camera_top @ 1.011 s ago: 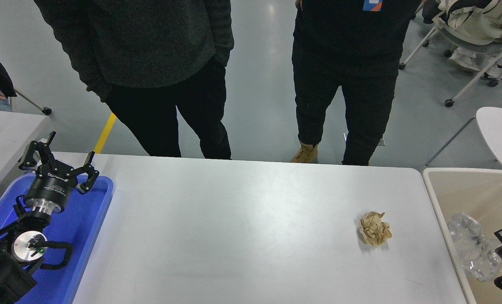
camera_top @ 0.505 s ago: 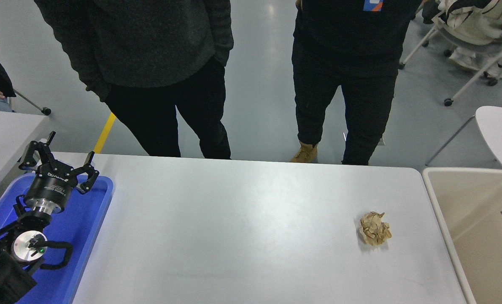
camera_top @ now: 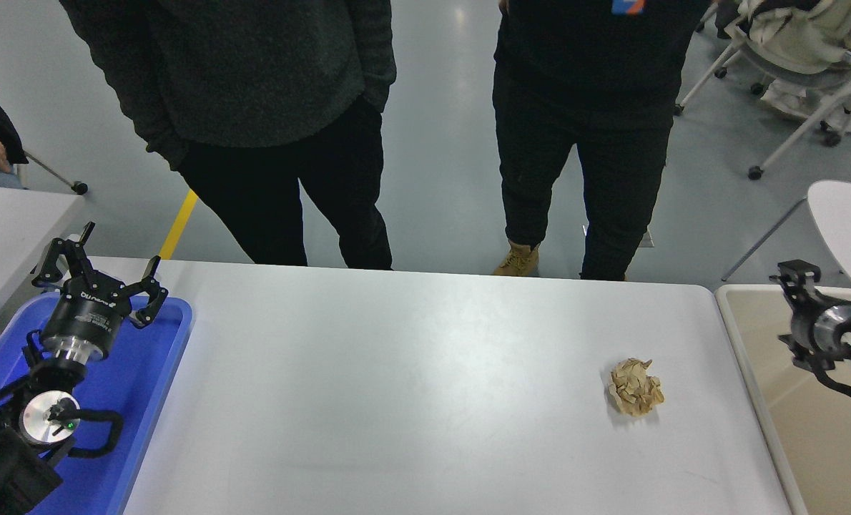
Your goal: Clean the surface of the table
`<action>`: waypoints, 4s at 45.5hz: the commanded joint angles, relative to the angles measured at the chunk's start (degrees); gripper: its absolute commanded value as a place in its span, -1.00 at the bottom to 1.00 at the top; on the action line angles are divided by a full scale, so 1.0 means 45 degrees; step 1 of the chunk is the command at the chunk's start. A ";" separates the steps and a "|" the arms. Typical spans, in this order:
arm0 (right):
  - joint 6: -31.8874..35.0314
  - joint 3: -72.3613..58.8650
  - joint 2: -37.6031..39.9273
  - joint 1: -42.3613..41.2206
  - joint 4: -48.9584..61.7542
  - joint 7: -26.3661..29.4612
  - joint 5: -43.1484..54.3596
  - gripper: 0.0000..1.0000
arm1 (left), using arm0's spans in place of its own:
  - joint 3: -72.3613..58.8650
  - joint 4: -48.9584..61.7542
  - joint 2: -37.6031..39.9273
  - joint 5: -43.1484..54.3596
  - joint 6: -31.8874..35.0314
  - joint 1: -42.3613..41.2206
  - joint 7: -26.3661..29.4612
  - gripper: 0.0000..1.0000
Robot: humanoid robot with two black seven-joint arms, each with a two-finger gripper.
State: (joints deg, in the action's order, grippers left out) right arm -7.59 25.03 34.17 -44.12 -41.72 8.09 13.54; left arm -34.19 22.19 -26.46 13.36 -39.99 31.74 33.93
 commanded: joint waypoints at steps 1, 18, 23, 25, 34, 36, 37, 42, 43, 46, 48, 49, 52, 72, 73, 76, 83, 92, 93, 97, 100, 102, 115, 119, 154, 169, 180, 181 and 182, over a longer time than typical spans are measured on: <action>0.0006 0.3246 -0.1538 0.0878 -0.0769 -0.0507 -0.1153 1.00 | -0.0001 0.0011 0.0000 0.0000 -0.0001 -0.0002 -0.0001 1.00; 0.0045 0.6274 -0.4234 0.2519 -0.1198 -0.2030 -0.1642 1.00 | -0.0001 0.0010 0.0000 0.0000 -0.0001 0.0017 -0.0001 1.00; 0.0104 0.6333 -0.4566 0.2598 -0.1296 -0.2382 -0.1642 1.00 | -0.0001 -0.0009 0.0000 0.0000 -0.0001 -0.0002 -0.0001 1.00; 0.0123 0.6333 -0.4625 0.2617 -0.1277 -0.2499 -0.1642 1.00 | -0.0001 0.0011 0.0000 0.0000 -0.0001 -0.0002 -0.0001 1.00; 0.0123 0.6333 -0.4645 0.2637 -0.1277 -0.2558 -0.1642 1.00 | -0.0001 0.0011 0.0000 0.0000 -0.0001 -0.0002 -0.0001 1.00; 0.0104 0.6333 -0.4625 0.2637 -0.1277 -0.2558 -0.1642 1.00 | -0.0001 0.0010 0.0000 0.0000 -0.0001 -0.0002 -0.0001 1.00; 0.0104 0.6314 -0.4625 0.2637 -0.1277 -0.2558 -0.1642 1.00 | -0.0001 0.0011 0.0000 0.0000 -0.0001 -0.0002 -0.0001 1.00; 0.0123 0.6158 -0.4508 0.2618 -0.1277 -0.2558 -0.1623 1.00 | -0.0001 0.0011 0.0000 0.0000 -0.0001 -0.0002 -0.0001 1.00; 0.0123 0.6080 -0.4469 0.2618 -0.1277 -0.2558 -0.1623 1.00 | -0.0001 -0.0009 0.0000 0.0000 -0.0001 -0.0002 -0.0001 1.00; 0.0123 0.5768 -0.4255 0.2540 -0.1277 -0.2558 -0.1526 1.00 | -0.0001 -0.0009 0.0000 0.0000 -0.0001 -0.0002 -0.0001 1.00; 0.0143 0.5398 -0.4099 0.2481 -0.1296 -0.2558 -0.1448 1.00 | -0.0001 0.0011 0.0000 0.0000 -0.0001 -0.0002 -0.0001 1.00; 0.0143 0.5125 -0.4001 0.2442 -0.1316 -0.2558 -0.1408 1.00 | -0.0001 -0.0009 0.0000 0.0000 -0.0001 -0.0002 -0.0001 1.00; 0.0162 0.4266 -0.3455 0.2286 -0.1413 -0.2558 -0.1369 1.00 | -0.0001 -0.0009 0.0000 0.0000 -0.0001 -0.0002 -0.0001 1.00; 0.0201 0.1549 -0.0642 0.1700 -0.4771 -0.3125 0.3219 1.00 | -0.0001 0.0010 0.0000 0.0000 -0.0001 -0.0002 0.0018 1.00; 0.0201 0.1394 -0.0525 0.1680 -0.4966 -0.3105 0.3376 1.00 | -0.0020 0.0011 0.0000 0.0000 -0.0001 -0.0002 -0.0001 1.00; 0.0221 0.0730 -0.0212 0.1544 -0.5397 -0.3125 0.4097 1.00 | -0.0020 0.0011 0.0000 0.0000 -0.0001 -0.0002 -0.0001 1.00; 0.0201 -0.1535 0.0472 0.0744 -0.5632 -0.3164 0.6070 1.00 | -0.0020 0.0011 0.0000 0.0000 -0.0001 -0.0002 -0.0001 1.00; 0.0201 -0.3509 0.1097 0.0001 -0.5632 -0.3301 0.9936 1.00 | -0.0020 -0.0009 0.0000 0.0000 -0.0001 -0.0002 -0.0001 1.00; 0.0201 -0.3626 0.1117 -0.0077 -0.5632 -0.3301 1.0230 1.00 | -0.0001 0.0010 0.0000 0.0000 -0.0001 -0.0002 -0.0001 1.00; 0.0182 -0.4329 0.1195 -0.0350 -0.5613 -0.3320 1.1460 1.00 | -0.0001 0.0011 0.0000 0.0000 -0.0001 0.0018 -0.0001 1.00; 0.0124 -0.4856 0.1332 -0.0468 -0.5613 -0.3320 1.2534 1.00 | -0.0020 0.0011 0.0000 0.0000 -0.0001 -0.0002 -0.0001 1.00; 0.0065 -0.5169 0.1390 -0.0546 -0.5613 -0.3320 1.3256 1.00 | -0.0001 -0.0009 0.0000 0.0000 -0.0001 0.0017 -0.0001 1.00; -0.0638 -0.7337 0.1313 -0.1151 -0.5477 -0.3340 1.5778 1.00 | -0.0020 0.0011 0.0000 0.0000 -0.0001 -0.0002 -0.0001 1.00; -0.0834 -0.7767 0.1215 -0.1425 -0.5340 -0.3340 1.6053 1.00 | -0.0020 0.0010 0.0000 0.0000 -0.0001 -0.0002 -0.0001 1.00; -0.0873 -0.9487 -0.1031 -0.1562 -0.2078 -0.3359 1.6170 1.00 | -0.0020 0.0011 0.0000 0.0000 -0.0020 -0.0002 -0.0001 1.00; -0.0892 -1.0014 -0.1051 -0.1504 -0.1512 -0.3730 1.6170 1.00 | -0.0020 0.0011 0.0000 0.0000 -0.0001 -0.0002 -0.0001 1.00; -0.0912 -1.0717 -0.1051 -0.1484 -0.0672 -0.4003 1.6307 0.88 | -0.0020 0.0011 0.0000 0.0000 -0.0001 -0.0002 0.0018 1.00; -0.0912 -1.0737 -0.1070 -0.1484 -0.0671 -0.4062 1.6307 0.84 | -0.0020 0.0011 0.0000 0.0000 -0.0001 -0.0002 -0.0001 1.00; -0.0912 -1.0756 -0.1070 -0.1484 -0.0671 -0.4082 1.6307 0.80 | -0.0020 0.0011 0.0000 0.0000 -0.0001 -0.0002 -0.0001 1.00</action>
State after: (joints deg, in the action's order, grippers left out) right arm -11.62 -20.56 29.55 -50.82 -47.40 -8.82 86.51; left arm -34.27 22.21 -26.45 13.36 -40.01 31.73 33.93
